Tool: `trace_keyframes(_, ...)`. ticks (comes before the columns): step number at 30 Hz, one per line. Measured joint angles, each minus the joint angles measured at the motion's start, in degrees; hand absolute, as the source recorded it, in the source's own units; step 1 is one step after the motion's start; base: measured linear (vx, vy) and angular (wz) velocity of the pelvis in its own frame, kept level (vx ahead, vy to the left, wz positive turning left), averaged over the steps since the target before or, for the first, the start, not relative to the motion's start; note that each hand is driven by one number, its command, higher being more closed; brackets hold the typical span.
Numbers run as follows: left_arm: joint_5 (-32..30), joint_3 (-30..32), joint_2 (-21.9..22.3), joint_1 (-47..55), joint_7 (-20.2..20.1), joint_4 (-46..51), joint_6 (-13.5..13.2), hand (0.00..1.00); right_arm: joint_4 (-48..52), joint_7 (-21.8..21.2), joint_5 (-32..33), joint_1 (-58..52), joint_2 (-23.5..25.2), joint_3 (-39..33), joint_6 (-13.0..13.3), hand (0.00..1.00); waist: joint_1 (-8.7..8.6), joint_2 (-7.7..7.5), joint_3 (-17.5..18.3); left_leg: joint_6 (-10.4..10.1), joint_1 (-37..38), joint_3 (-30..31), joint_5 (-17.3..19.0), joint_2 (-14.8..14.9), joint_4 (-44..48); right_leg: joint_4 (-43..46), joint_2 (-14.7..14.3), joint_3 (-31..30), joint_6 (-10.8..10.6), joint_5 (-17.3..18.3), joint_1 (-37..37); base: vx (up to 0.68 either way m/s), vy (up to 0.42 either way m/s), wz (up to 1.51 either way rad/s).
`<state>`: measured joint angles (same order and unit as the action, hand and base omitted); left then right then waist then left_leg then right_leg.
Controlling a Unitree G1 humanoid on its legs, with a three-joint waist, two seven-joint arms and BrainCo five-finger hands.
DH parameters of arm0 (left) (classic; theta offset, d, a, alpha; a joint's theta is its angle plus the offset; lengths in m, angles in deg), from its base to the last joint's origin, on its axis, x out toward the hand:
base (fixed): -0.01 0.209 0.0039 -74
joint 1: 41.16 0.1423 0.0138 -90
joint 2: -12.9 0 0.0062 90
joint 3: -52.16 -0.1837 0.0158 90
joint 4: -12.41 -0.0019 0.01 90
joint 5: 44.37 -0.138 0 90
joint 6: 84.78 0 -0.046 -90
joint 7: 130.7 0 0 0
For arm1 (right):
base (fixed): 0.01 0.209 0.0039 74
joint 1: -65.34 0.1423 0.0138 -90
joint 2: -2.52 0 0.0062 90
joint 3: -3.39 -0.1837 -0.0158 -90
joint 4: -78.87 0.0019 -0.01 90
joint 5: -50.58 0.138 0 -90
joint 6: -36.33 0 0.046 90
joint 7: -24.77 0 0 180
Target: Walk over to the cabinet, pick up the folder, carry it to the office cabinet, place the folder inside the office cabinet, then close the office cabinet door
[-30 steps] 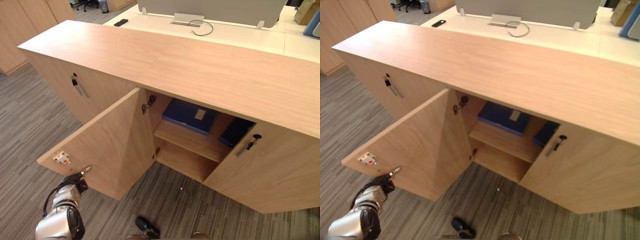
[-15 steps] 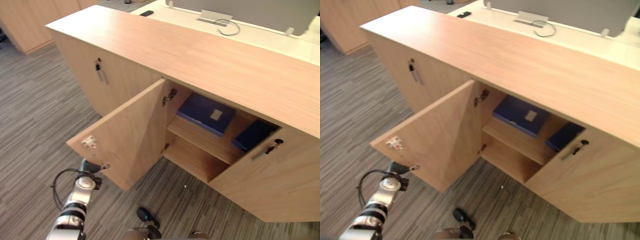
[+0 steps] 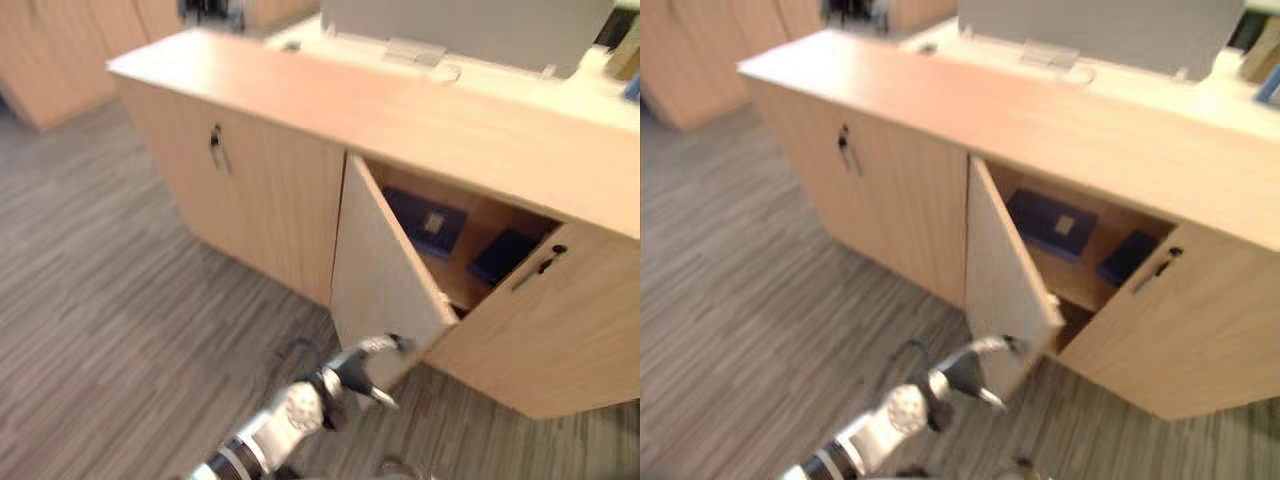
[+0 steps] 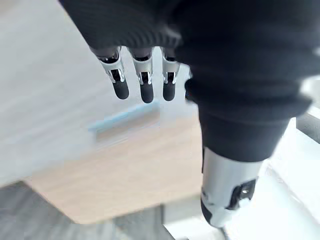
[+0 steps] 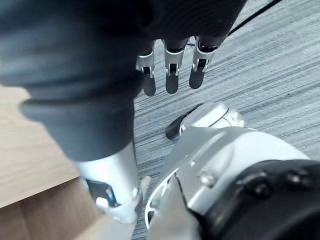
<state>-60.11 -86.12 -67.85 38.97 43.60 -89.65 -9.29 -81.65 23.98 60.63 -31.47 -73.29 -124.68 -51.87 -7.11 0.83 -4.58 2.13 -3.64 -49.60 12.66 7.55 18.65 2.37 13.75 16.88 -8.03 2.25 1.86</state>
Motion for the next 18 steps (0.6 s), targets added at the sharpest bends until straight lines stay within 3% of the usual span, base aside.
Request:
trace_keyframes(2, 0.01, -2.42, 1.32, -0.45, -1.21, 0.94, -1.77, 0.0, -0.07, 0.1, -0.02, -0.02, 0.07, 0.24, 0.0, 0.0, 0.06, 0.17, -0.1, 0.11, -0.12, 0.03, -1.12, -1.24, -2.21, -0.91, 0.08, 0.15, 0.76, -0.58, -0.52, -0.05, 0.008, 0.07)
trace_keyframes(5, 0.03, -3.31, 0.45, -0.36, -2.74, 0.82, -1.8, 0.0, 0.07, 0.3, -0.02, 0.52, 0.05, 3.23, 0.08, 0.0, 0.11, 0.26, -0.05, 0.03, -0.1, 0.12, -2.58, -1.31, -3.61, -1.57, -0.68, 0.27, 1.99, -1.55, -0.53, -0.06, -0.074, 0.04)
trace_keyframes(7, 0.07, -3.43, 0.36, -0.35, -2.82, 0.82, -1.75, 0.0, 0.59, 0.31, -0.03, 0.8, -0.16, 4.91, 0.46, 0.0, 0.17, 0.28, -0.02, -0.17, -0.02, 0.4, -3.79, -1.29, -4.41, -1.49, -1.07, 0.24, 1.45, -3.49, -0.48, -0.03, -0.118, 0.11)
trace_keyframes(11, 0.89, -3.17, 0.67, -0.05, -3.39, 0.8, -1.29, 0.0, 1.31, 0.29, -0.04, 1.04, -1.12, 8.6, 0.65, 0.0, 0.18, 0.84, 0.28, -1.25, 0.83, 0.18, -6.32, -0.66, -6.81, -1.5, -2.33, 0.05, 1.3, -3.59, -0.54, 0.0, -0.155, -0.07)
trace_keyframes(14, 5.67, 1.02, 2.22, 1.92, -3.53, -1.92, -0.53, 0.0, 2.91, 0.32, -0.04, 0.55, -1.45, 10.25, 0.57, 0.0, -0.05, 1.09, 0.35, -2.0, 2.71, -0.57, -8.83, -0.88, -10.12, -1.5, -3.2, -0.27, 2.1, -3.1, -0.18, 0.02, -0.151, -0.14)
trace_keyframes(18, 21.1, 11.37, 3.35, 3.38, -3.99, -14.11, 4.25, 0.0, 4.67, 0.21, -0.11, 0.31, -1.34, 10.67, 0.41, 0.0, -0.54, 0.94, 0.3, -2.81, 5.63, -1.96, -11.67, -1.09, -14.2, -1.78, -4.52, -1.34, 3.23, -2.33, 0.47, 0.0, -0.162, -0.17)
